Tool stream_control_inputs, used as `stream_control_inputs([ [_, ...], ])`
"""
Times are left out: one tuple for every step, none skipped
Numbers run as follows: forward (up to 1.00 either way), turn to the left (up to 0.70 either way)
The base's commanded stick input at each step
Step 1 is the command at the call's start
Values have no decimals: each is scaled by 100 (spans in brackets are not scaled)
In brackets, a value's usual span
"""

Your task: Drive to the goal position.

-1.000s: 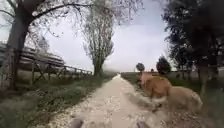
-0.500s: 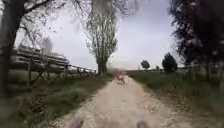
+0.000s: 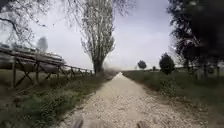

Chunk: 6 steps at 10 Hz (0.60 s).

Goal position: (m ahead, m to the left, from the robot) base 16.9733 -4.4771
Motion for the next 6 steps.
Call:
stream_control_inputs([
  [99, 0],
  [98, -6],
  [98, -28],
  [99, -16],
  [100, 0],
  [100, 0],
])
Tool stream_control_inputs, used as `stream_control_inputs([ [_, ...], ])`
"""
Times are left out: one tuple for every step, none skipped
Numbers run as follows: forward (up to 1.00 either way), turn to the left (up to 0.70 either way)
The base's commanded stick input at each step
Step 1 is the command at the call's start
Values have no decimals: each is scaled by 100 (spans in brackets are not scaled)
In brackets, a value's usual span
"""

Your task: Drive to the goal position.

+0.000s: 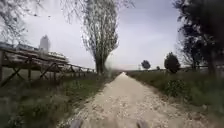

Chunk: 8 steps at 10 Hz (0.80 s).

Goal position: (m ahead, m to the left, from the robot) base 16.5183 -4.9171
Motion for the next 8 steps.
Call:
stream_control_inputs([
  [100, -4],
  [100, -26],
  [100, -17],
  [100, 0],
  [100, 0],
  [98, -22],
  [99, -17],
  [98, 0],
])
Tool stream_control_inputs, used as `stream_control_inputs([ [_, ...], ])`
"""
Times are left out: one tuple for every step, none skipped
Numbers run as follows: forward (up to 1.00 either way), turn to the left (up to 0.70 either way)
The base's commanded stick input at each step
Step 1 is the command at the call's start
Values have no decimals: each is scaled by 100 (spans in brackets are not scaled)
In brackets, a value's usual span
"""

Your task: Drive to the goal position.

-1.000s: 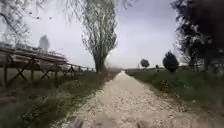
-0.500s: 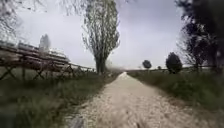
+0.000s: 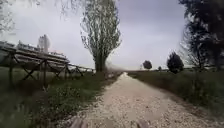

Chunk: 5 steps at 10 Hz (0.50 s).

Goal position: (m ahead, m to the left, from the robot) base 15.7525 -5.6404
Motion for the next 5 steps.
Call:
stream_control_inputs([
  [96, 0],
  [95, 0],
  [84, -33],
  [84, -19],
  [85, 0],
])
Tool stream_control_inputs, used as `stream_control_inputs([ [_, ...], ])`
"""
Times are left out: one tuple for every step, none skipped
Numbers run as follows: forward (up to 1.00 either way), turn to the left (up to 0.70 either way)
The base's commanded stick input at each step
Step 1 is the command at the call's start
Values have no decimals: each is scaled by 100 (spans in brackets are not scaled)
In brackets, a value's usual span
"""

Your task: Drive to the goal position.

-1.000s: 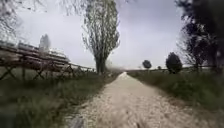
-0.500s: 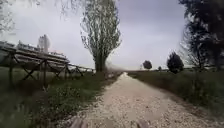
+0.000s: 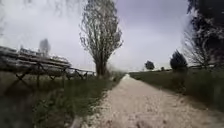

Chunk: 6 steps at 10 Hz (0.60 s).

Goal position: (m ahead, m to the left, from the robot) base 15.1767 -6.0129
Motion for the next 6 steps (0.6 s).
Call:
stream_control_inputs([
  [87, 0],
  [87, -1],
  [87, -12],
  [87, -35],
  [87, -27],
  [86, 0],
])
